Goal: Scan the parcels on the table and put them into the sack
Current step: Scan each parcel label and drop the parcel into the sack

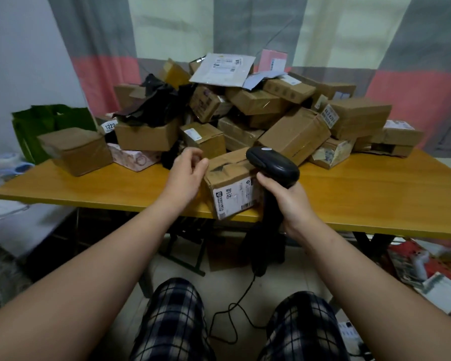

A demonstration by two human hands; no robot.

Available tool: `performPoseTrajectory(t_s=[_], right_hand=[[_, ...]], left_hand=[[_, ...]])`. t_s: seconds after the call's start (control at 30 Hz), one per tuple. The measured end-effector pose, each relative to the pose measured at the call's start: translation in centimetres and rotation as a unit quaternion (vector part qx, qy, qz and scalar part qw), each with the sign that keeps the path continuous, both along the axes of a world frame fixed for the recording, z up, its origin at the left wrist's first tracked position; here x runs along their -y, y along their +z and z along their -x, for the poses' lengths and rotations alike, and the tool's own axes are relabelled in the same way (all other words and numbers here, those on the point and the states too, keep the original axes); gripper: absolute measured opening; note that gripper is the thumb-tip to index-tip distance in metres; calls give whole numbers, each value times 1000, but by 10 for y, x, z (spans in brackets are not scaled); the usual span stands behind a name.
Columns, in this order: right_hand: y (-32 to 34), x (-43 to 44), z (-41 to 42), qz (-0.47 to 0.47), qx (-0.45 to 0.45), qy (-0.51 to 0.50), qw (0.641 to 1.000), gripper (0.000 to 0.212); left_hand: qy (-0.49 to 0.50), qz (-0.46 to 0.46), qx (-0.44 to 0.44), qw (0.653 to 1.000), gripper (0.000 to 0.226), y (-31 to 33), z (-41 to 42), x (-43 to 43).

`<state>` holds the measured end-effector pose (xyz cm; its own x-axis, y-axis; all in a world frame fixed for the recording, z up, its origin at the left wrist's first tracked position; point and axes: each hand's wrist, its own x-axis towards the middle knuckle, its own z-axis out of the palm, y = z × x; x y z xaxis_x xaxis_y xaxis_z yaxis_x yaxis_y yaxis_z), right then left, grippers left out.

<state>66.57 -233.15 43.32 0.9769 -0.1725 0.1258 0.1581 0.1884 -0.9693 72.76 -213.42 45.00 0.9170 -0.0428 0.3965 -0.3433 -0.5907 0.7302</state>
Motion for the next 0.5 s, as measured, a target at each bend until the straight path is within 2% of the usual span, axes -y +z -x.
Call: performPoseTrajectory(t_s=[0.07,0.23,0.3,0.37,0.5], right_hand=[[1,-1,-1,4,-7,-7,1000,15],[-2,1,2,8,2,-15,1000,14],[-3,2,5,18,11,-16,1000,15],[-5,1,7,18,19,-17,1000,17],[-2,-4,8,-27,19,-7,999,24]], left_hand=[[-29,-12,34,999,27,2,0,0],[-97,-78,-78,989,64,-9,4,-9],[-121,-44,-115,985,76,-13,5,-16],[-141,10,-113,984,80,-18,7,-21],[-166,129,-92,973,69,-30,18,-17]])
